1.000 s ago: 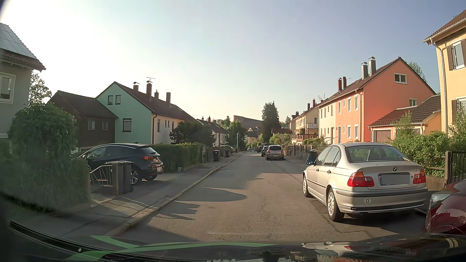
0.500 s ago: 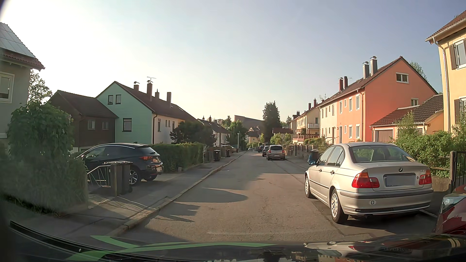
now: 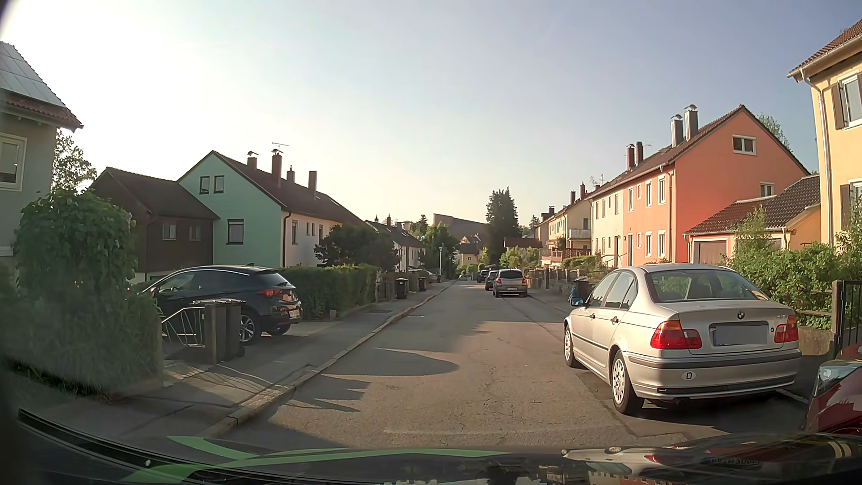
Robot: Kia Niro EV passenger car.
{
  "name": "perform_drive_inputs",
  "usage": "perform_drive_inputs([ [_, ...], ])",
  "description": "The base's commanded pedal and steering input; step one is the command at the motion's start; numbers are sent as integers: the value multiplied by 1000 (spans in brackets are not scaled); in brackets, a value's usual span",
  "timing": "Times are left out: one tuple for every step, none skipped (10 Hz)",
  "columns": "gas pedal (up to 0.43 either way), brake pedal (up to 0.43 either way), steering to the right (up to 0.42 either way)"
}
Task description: Follow the waypoints while adhering to traffic rules and regulations
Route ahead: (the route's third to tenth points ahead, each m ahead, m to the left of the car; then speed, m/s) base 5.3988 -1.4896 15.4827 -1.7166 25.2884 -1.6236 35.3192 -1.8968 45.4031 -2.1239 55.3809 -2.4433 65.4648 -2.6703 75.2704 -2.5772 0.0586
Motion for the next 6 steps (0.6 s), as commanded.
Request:
perform_drive_inputs([
  [0, 268, -38],
  [0, 268, -38],
  [0, 274, -38],
  [0, 274, -38],
  [0, 274, -38],
  [0, 274, -38],
])
